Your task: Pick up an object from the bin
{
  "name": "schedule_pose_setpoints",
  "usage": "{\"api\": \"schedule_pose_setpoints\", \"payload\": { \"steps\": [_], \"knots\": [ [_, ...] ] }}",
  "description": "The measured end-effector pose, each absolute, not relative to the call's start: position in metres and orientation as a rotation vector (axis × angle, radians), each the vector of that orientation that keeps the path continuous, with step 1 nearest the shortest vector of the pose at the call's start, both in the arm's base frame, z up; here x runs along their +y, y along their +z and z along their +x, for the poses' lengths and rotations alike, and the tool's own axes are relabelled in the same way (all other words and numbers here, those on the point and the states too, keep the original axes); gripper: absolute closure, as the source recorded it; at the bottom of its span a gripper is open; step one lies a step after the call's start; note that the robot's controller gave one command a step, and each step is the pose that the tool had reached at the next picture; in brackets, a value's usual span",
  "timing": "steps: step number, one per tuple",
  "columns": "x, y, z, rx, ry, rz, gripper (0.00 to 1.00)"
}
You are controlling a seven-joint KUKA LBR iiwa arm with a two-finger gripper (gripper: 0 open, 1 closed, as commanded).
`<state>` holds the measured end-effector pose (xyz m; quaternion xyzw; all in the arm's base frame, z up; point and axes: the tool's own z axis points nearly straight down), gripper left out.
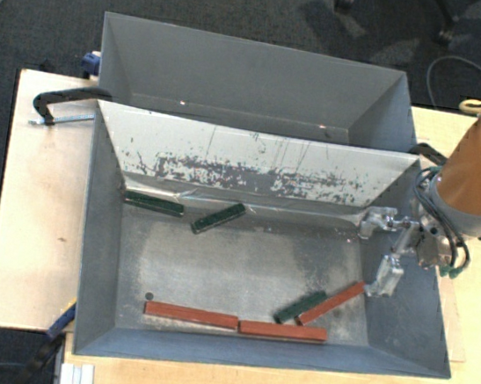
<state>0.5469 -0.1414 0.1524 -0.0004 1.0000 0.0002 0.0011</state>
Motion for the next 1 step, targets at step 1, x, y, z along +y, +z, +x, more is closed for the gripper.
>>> {"api": "schedule_pose_setpoints", "payload": {
  "steps": [1],
  "knots": [
    [-0.1056,0.069,0.5204,3.126,0.005,-0.348,0.0]
  ]
}}
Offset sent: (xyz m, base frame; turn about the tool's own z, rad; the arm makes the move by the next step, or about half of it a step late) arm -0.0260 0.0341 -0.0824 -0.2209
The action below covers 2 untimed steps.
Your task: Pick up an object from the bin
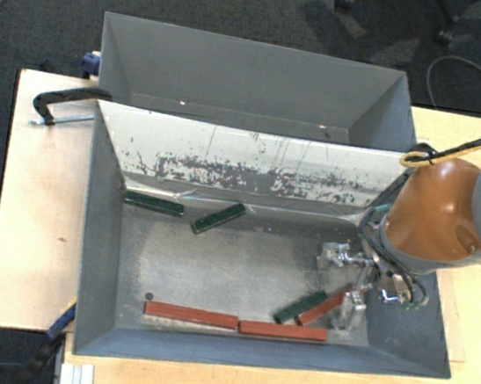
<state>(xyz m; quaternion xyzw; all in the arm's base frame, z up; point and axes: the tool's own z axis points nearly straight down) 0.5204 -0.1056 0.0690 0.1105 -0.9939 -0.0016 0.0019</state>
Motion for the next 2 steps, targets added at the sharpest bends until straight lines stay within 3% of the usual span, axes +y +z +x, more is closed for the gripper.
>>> {"api": "schedule_pose_setpoints", "payload": {
  "steps": [1,2],
  "knots": [
    [-0.106,0.071,0.522,-3.123,-0.002,0.348,1.0],
    [-0.127,0.223,0.535,-3.125,0.008,0.445,1.0]
  ]
}}
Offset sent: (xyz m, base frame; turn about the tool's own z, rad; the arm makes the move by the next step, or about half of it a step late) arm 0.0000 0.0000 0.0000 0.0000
